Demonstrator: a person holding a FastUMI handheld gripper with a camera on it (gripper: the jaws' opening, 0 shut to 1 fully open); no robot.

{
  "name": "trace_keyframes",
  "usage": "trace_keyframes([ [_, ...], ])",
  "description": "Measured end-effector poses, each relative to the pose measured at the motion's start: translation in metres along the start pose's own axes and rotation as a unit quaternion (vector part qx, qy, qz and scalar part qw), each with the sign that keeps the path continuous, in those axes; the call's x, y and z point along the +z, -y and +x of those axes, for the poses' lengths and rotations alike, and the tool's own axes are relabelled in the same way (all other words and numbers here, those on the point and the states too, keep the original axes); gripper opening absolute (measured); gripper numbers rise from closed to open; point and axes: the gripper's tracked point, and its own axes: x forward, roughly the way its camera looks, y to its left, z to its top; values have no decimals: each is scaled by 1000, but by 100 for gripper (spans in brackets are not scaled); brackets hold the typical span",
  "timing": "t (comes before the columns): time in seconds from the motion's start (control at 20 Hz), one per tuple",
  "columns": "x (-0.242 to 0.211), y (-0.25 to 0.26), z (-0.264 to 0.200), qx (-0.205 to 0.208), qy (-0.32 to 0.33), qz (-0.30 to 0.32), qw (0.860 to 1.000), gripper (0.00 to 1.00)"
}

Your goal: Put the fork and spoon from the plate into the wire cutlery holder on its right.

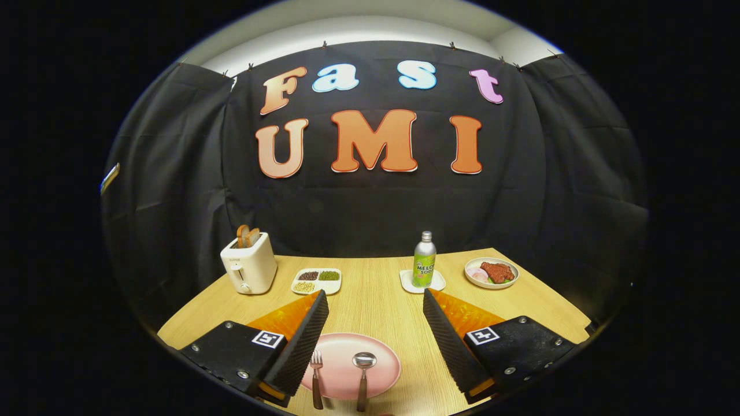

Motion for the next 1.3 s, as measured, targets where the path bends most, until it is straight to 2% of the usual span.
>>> trace_keyframes([
  [0.4,-72,-3,11,1,-65,-37,997,99],
  [0.75,-137,-1,16,-5,-137,-32,990,99],
  [1.05,-175,-7,16,2,-182,-37,983,99],
  [1.15,-184,-10,16,6,-194,-41,980,97],
  [1.3,-198,-14,15,14,-213,-47,976,88],
])
